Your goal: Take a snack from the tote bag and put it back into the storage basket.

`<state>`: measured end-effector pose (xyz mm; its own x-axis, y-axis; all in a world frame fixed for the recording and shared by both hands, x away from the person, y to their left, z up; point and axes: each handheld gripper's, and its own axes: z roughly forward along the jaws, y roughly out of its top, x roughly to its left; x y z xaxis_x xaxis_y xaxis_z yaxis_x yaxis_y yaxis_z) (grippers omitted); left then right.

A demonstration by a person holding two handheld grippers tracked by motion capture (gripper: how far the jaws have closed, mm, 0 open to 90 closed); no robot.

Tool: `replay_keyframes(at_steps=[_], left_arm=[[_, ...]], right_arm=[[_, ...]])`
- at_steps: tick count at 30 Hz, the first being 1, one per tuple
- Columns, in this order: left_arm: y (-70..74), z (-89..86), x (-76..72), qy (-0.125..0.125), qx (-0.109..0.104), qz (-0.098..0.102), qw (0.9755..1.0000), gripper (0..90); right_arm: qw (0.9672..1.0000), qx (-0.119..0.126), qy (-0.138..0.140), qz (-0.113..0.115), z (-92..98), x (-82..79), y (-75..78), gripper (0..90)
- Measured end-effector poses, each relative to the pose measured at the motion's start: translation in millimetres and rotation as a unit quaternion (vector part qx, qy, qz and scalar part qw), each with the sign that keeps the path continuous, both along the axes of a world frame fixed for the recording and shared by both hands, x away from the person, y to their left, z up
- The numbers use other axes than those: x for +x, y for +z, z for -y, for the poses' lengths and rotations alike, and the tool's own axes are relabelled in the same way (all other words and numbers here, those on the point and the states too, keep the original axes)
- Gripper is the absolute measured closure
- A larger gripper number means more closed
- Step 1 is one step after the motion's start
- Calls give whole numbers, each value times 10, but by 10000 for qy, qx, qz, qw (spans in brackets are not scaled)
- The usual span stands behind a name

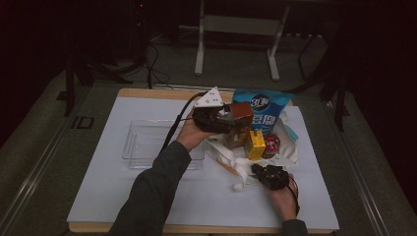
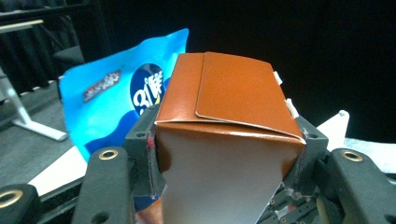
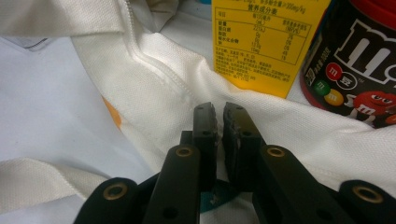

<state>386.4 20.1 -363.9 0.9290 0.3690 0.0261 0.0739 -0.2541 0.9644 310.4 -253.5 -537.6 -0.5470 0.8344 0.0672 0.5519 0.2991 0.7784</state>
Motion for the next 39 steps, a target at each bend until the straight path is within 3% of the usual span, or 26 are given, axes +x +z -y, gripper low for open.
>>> replay_keyframes(at_steps=[11, 15, 39], left_arm=[[174, -281, -63, 82, -374, 47, 9993, 422], [233, -375, -87, 98, -420, 69, 9990, 423], [349, -837, -111, 206, -125, 99, 9997, 424]], right_arm=[[10000, 20, 1, -5, 3, 3, -1, 836], [10000, 16, 2, 0, 4, 3, -1, 836], [10000, 42, 3, -27, 6, 6, 0, 836]])
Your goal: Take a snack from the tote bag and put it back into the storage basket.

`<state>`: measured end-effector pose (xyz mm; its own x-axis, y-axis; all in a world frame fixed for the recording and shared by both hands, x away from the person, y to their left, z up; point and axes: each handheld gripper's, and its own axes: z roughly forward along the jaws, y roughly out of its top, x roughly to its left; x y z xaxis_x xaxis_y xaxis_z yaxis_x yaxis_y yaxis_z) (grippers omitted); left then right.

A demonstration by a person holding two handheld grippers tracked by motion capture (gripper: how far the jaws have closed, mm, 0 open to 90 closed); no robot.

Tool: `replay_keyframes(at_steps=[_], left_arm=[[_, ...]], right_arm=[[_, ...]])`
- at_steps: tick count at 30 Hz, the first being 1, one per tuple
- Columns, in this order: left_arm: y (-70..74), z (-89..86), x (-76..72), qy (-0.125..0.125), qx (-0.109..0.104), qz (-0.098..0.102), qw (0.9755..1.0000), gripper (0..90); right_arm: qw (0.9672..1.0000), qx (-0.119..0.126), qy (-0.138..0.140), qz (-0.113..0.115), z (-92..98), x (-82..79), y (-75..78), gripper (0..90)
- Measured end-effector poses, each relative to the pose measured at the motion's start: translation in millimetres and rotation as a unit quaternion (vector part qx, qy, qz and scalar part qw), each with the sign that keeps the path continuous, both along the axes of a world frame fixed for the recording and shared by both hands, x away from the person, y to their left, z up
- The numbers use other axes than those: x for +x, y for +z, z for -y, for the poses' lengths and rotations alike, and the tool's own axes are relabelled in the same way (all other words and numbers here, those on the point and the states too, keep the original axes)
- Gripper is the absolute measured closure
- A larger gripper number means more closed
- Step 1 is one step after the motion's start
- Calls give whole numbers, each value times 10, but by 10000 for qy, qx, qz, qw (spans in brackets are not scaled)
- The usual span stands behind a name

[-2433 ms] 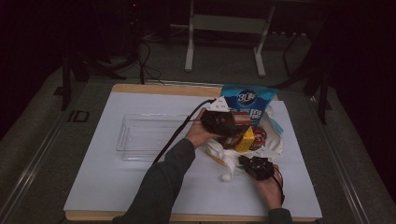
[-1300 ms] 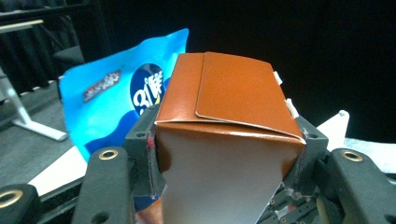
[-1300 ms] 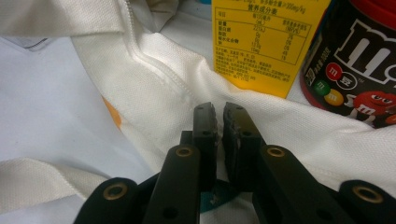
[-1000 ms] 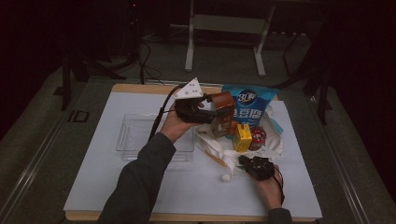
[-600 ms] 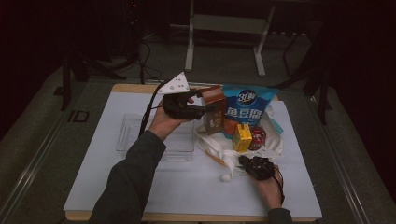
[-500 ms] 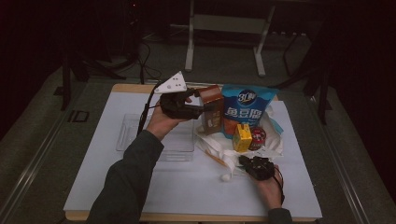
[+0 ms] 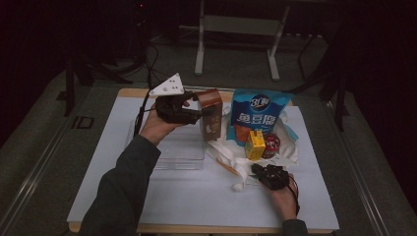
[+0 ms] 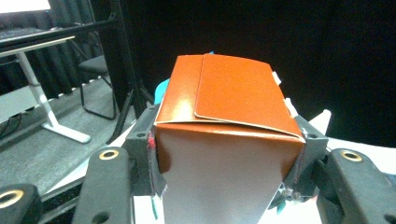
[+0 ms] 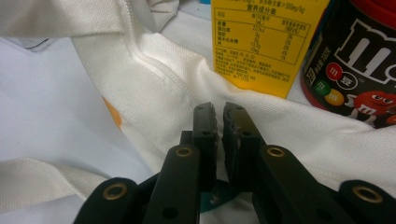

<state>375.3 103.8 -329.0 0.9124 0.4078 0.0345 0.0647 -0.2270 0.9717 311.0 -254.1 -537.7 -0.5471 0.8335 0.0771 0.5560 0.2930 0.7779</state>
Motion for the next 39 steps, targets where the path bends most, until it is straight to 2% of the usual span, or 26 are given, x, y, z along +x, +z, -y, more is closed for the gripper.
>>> replay_keyframes(at_steps=[6, 10, 17, 25, 39], left_arm=[[5, -104, -2, -22, 13, -17, 10000, 424], [2, -178, -8, 112, 151, -16, 9998, 424], [16, -304, -27, 180, 170, -3, 9997, 425], [-6, -485, -34, 314, 346, -16, 9989, 425], [-23, -651, -40, 377, 484, -71, 9981, 425]], right_arm=[[10000, 2, 5, -5, 3, 1, 0, 836], [10000, 22, 10, -14, 7, 5, 0, 835], [10000, 17, 11, -13, 7, 4, 0, 836], [10000, 26, 14, -15, 8, 5, -1, 835], [10000, 44, 40, -21, 15, 11, -1, 836]])
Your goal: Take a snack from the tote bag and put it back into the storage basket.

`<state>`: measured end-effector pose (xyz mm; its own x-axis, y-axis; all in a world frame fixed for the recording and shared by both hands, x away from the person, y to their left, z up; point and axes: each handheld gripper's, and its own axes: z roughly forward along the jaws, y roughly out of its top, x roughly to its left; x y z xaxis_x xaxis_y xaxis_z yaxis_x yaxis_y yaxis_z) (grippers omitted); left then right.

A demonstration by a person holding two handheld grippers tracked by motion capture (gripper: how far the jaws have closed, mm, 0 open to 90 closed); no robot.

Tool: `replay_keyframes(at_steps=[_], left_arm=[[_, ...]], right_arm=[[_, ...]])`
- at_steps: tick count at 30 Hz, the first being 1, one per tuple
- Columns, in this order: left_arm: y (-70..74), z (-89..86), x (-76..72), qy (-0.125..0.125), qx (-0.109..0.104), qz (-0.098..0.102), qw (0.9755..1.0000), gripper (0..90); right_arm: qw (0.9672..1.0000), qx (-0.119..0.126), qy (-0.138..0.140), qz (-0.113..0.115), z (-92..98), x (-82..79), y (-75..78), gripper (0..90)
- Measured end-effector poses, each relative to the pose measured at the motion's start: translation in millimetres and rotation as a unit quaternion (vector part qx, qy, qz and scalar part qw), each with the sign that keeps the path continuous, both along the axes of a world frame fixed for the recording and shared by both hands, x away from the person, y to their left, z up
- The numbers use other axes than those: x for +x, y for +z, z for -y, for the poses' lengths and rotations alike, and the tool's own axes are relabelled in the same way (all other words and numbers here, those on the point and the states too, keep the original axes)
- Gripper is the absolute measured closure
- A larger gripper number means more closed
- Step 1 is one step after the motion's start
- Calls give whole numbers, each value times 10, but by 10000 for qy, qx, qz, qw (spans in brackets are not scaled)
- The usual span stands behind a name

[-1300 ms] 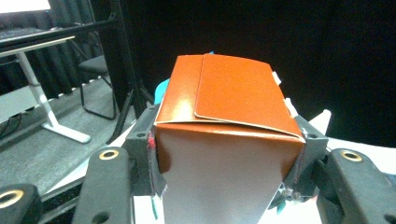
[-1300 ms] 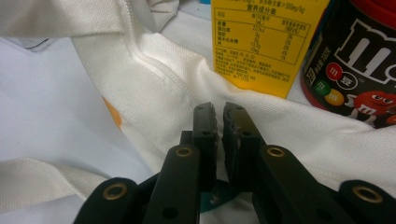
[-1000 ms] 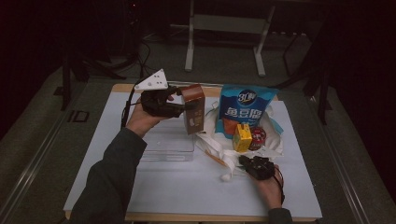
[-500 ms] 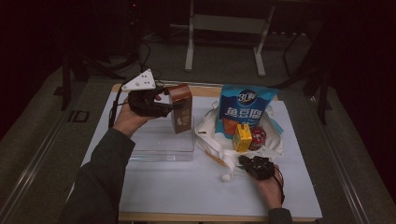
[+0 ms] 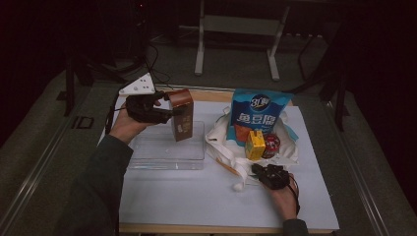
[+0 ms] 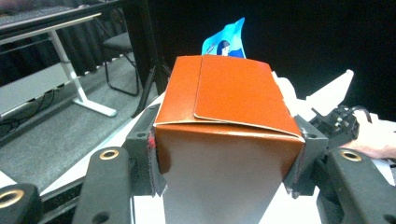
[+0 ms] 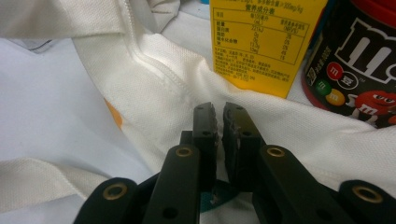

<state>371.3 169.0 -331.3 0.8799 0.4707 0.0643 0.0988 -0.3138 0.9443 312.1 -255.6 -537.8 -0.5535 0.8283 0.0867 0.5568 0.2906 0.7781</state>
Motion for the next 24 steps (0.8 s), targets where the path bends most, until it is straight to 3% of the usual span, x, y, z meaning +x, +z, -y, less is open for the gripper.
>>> replay_keyframes(at_steps=[1, 8, 24], left_arm=[[2, -45, -19, 20, 98, 27, 9999, 425], [1, -152, -28, 52, 150, 14, 9999, 425], [-59, -181, -24, -81, 528, -102, 9985, 426]], right_arm=[[10000, 0, 0, 0, 0, 0, 0, 836], [10000, 4, -3, -4, -1, -1, 0, 836], [10000, -5, -8, 10, -2, -2, -1, 836]])
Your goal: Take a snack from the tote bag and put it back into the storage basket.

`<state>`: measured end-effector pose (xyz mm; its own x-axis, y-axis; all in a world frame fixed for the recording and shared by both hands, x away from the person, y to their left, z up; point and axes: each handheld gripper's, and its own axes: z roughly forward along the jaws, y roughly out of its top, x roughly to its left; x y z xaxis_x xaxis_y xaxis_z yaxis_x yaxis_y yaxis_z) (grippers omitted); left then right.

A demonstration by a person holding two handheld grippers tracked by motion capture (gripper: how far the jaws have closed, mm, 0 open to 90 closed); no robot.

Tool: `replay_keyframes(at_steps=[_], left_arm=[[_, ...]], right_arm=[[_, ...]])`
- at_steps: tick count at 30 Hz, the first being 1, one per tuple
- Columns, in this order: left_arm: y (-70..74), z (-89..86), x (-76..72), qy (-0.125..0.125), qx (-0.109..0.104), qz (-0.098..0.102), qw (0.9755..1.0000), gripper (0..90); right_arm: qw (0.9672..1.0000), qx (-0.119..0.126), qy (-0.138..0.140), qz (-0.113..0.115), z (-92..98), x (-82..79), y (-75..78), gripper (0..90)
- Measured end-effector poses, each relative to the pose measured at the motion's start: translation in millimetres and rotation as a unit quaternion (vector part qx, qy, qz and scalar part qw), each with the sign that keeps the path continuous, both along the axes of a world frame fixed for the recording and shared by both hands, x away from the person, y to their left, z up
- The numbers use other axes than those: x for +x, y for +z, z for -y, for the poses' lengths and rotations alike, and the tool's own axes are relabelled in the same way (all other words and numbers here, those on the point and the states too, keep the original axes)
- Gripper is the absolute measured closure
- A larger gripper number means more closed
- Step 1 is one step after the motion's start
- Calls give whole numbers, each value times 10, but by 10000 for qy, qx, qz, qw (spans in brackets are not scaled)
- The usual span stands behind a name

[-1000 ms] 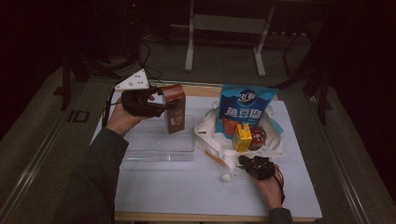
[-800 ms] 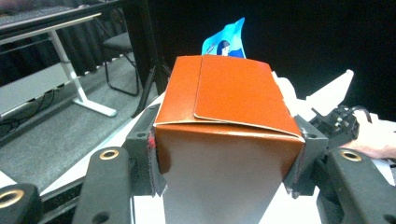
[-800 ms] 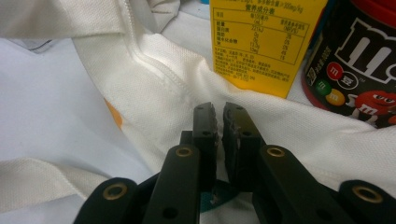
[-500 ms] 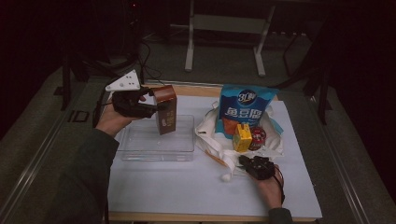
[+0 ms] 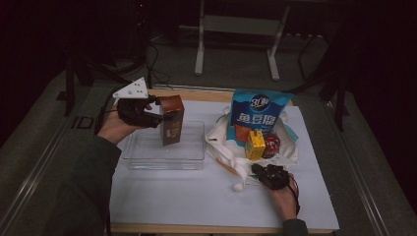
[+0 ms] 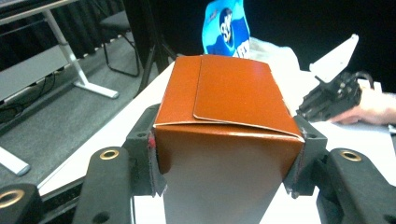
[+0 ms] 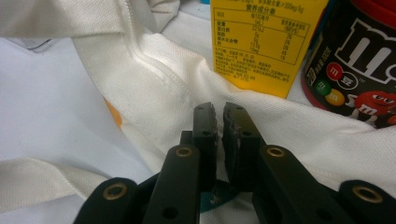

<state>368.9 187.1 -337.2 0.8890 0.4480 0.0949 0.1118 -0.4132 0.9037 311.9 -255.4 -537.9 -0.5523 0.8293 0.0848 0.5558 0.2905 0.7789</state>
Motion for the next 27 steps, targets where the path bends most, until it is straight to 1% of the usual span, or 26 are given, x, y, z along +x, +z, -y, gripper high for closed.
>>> replay_keyframes(at_steps=[4, 5, 6, 7, 11, 16, 21, 27], left_arm=[[-32, 7, 10, -42, 196, -47, 9998, 427], [-32, 7, 10, -42, 196, -47, 9998, 427], [-55, 9, 16, -23, 306, -80, 9995, 427], [-65, 9, 18, -11, 366, -91, 9993, 427], [-102, 11, 13, -36, 406, -136, 9991, 427], [-133, 16, 10, -81, 598, -160, 9980, 428], [-163, 9, 15, -91, 711, -223, 9972, 428], [-212, 12, 21, -108, 921, -325, 9952, 428]], right_arm=[[10000, -1, 0, 0, 0, 0, 0, 836], [10000, -1, 0, 0, 0, 0, 0, 836], [10000, -3, 0, 1, 0, 0, 0, 836], [10000, -12, -3, 3, -2, -2, 1, 836], [10000, -18, -2, 5, -2, -3, 1, 836], [10000, -30, -7, 9, -4, -5, 1, 836], [10000, -31, -11, 8, -5, -7, 1, 836], [10000, -26, -11, 8, -4, -5, 1, 836]])
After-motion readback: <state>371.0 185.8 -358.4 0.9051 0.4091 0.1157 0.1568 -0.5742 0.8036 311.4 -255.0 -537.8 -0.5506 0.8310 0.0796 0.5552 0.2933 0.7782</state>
